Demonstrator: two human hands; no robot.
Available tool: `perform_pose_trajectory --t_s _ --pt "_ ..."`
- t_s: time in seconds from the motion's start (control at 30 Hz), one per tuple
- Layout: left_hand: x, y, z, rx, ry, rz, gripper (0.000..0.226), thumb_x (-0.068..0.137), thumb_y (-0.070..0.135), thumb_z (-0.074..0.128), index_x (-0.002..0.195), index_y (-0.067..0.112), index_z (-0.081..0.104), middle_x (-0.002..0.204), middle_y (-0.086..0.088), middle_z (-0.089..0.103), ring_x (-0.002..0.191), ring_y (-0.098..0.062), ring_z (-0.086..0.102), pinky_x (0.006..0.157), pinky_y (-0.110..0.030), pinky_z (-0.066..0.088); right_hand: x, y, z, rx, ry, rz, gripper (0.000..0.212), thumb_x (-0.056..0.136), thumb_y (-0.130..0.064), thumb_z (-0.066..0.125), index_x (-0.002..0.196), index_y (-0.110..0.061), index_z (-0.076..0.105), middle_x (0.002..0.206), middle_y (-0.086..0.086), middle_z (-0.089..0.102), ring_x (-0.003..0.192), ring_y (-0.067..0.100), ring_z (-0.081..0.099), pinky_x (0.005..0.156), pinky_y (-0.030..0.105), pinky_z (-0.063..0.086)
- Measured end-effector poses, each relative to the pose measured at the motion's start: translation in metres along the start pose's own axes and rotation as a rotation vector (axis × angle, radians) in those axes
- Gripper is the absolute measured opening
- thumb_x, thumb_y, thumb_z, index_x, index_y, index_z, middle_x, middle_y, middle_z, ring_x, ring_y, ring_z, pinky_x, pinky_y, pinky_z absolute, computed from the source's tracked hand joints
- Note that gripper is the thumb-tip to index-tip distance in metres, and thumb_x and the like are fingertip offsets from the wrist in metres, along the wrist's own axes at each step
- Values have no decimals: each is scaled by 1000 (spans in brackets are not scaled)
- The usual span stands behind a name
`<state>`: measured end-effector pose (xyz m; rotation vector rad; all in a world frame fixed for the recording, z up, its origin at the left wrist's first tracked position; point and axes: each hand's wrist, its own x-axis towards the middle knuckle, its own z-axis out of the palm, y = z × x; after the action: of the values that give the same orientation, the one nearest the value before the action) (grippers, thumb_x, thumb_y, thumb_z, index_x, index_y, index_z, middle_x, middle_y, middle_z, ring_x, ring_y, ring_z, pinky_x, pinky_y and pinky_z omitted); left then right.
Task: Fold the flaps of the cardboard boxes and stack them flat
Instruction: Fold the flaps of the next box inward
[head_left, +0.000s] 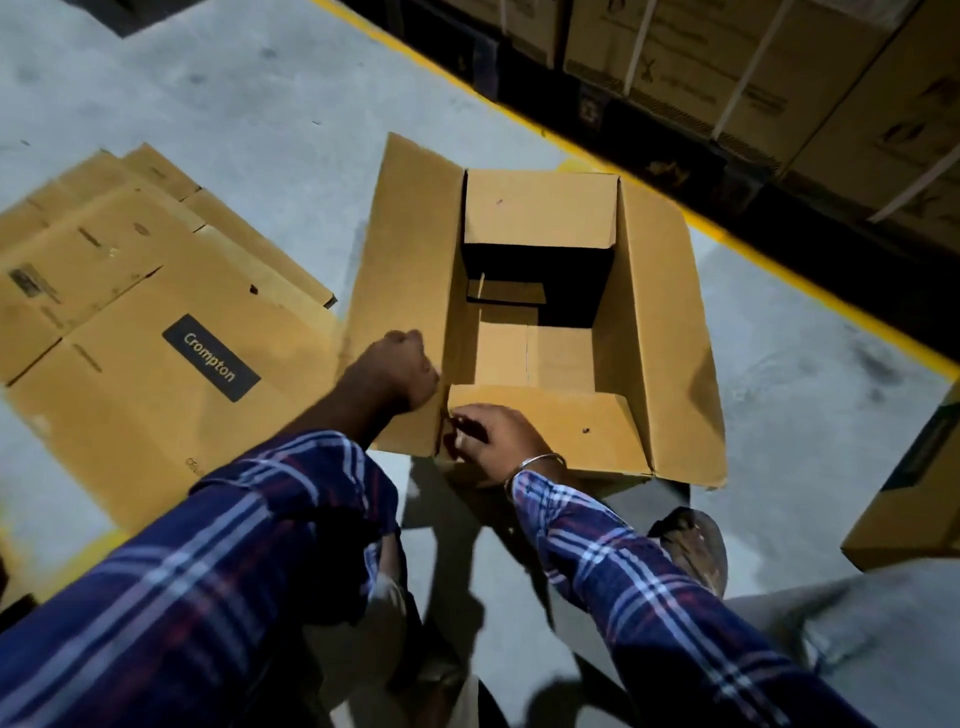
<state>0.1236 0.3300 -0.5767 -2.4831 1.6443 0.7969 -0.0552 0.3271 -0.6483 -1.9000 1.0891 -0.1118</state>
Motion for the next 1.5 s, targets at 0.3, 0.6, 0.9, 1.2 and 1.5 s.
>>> perform_pose_trajectory --t_s 0.3,0.6,0.9,1.2,1.5 --pt "47 -11 75 -302 -47 -245 58 101 54 54 133 5 47 137 -21 53 120 -38 56 85 -43 46 -2 93 -23 -315 42 314 81 91 -76 41 156 -29 29 164 0 31 153 26 22 123 57 13" --pt "58 -5 101 -342 24 -206 22 100 21 53 117 6 54 117 -19 65 103 -38 64 88 -49 57 12 90 -23 -353 18 379 78 95 -75 32 159 -31 22 169 4 18 157 28 4 124 58 1" --pt "51 -9 87 -685 -94 -394 61 101 55 53 137 5 50 133 -19 58 116 -37 58 99 -49 52 32 87 -56 -433 35 393 72 96 -74 28 144 -24 48 152 9 47 147 31 32 121 65 3" --pt "8 25 -19 -861 33 -149 47 101 58 51 116 14 57 100 -7 55 92 -26 54 77 -38 43 -6 11 -119 -441 386 237 49 106 -52 34 113 -20 69 113 9 70 107 31 62 99 46 41" --pt "-95 61 -82 -665 -160 256 33 101 49 58 125 28 66 121 6 69 109 -13 66 88 -33 52 -64 -9 -112 -492 -358 277 68 80 -55 79 137 -25 56 130 2 60 113 22 62 96 39 51"
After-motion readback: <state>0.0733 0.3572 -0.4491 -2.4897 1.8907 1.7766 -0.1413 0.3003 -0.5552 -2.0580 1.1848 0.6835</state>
